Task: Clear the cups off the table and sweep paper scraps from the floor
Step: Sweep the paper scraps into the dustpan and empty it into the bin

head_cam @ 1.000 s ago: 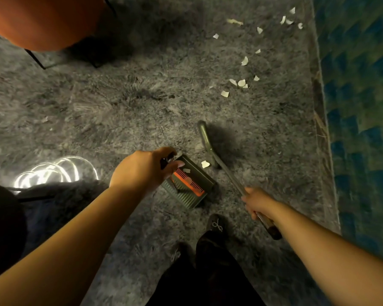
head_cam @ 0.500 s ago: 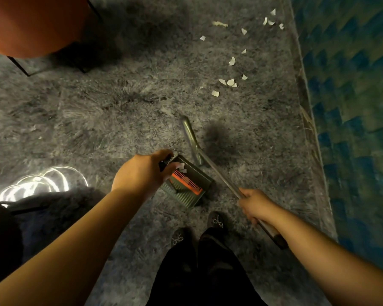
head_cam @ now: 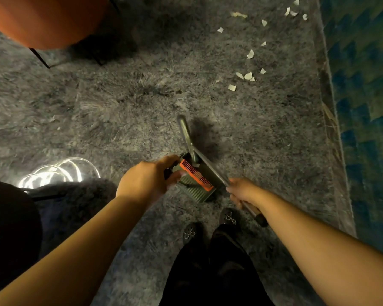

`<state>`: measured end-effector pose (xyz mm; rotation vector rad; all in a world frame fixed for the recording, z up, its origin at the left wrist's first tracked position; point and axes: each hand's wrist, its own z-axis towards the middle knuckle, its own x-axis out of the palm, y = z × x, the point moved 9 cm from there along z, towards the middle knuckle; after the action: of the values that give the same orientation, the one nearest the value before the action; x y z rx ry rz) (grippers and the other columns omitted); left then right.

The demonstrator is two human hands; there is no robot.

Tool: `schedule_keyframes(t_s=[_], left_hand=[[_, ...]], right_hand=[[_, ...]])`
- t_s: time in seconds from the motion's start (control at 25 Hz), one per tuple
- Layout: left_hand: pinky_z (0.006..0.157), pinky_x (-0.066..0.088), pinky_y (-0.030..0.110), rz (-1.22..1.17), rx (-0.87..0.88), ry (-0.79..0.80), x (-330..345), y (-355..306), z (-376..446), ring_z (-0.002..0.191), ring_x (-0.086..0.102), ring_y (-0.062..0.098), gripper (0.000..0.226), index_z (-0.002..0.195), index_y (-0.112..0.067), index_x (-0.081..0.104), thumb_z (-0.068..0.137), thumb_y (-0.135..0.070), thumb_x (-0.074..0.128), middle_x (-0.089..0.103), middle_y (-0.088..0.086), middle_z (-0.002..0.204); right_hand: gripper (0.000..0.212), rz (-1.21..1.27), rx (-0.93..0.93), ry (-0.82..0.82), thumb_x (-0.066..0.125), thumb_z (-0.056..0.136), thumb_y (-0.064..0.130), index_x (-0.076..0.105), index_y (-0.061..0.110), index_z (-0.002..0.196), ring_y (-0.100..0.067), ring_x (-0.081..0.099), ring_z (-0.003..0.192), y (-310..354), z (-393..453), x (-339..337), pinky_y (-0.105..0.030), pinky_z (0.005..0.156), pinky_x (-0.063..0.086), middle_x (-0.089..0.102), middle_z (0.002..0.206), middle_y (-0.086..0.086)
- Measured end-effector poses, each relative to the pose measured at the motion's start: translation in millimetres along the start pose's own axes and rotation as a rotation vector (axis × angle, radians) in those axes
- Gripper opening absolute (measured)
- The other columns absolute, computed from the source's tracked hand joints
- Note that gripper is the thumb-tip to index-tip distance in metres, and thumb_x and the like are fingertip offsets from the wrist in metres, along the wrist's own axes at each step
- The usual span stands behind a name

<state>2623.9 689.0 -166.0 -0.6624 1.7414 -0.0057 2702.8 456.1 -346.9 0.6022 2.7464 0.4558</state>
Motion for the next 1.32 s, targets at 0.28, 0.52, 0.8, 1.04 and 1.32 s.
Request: schedule_keyframes(t_s=[0.28, 0.52, 0.8, 1.04, 1.32], left_hand=[[0.064, 0.050, 0.031, -0.068, -0.074, 0.013, -9, 7, -4, 0.087, 0.067, 0.028, 0.046, 0.127, -0.046, 0.051, 0.086, -0.066, 0.048, 0.072, 0.000, 0.099], [0.064, 0.053, 0.030, -0.110, -0.035, -0.059, -48, -18, 29, 0.082, 0.067, 0.022, 0.043, 0.123, -0.047, 0.051, 0.085, -0.068, 0.049, 0.072, -0.004, 0.096], [0.060, 0.054, 0.030, -0.058, 0.025, -0.071, -73, -82, 131, 0.076, 0.066, 0.020, 0.043, 0.123, -0.046, 0.052, 0.086, -0.068, 0.048, 0.072, -0.002, 0.097], [0.061, 0.049, 0.028, -0.022, 0.015, -0.079, -97, -137, 237, 0.082, 0.066, 0.022, 0.041, 0.124, -0.046, 0.053, 0.088, -0.065, 0.049, 0.071, -0.002, 0.101], [0.065, 0.054, 0.032, -0.003, 0.028, -0.097, -127, -184, 341, 0.083, 0.067, 0.023, 0.042, 0.124, -0.045, 0.053, 0.087, -0.066, 0.049, 0.072, -0.002, 0.101]], right_hand=[[0.042, 0.129, -0.011, -0.072, 0.046, 0.096, 0.006, 0.049, 0.017, 0.136, -0.010, 0.040, 0.037, -13, -64, -23, -0.018, 0.033, 0.034, 0.050, 0.054, -0.003], [0.042, 0.291, -0.076, -0.231, 0.050, 0.095, 0.005, 0.051, 0.016, 0.136, -0.013, 0.040, 0.039, -7, -95, -72, -0.018, 0.034, 0.034, 0.046, 0.054, -0.005], [0.044, 0.458, -0.126, -0.359, 0.050, 0.095, 0.003, 0.050, 0.015, 0.137, -0.009, 0.038, 0.033, 2, -95, -180, -0.018, 0.033, 0.032, 0.043, 0.050, -0.003], [0.059, 0.393, -0.097, -0.409, 0.051, 0.094, 0.005, 0.031, 0.016, 0.148, -0.010, 0.041, 0.032, 17, -72, -310, -0.020, 0.034, 0.035, 0.047, 0.046, -0.003], [0.060, 0.260, -0.064, -0.463, 0.057, 0.091, 0.009, 0.035, 0.018, 0.147, -0.007, 0.047, 0.031, 57, -37, -412, -0.020, 0.036, 0.037, 0.056, 0.049, -0.001]])
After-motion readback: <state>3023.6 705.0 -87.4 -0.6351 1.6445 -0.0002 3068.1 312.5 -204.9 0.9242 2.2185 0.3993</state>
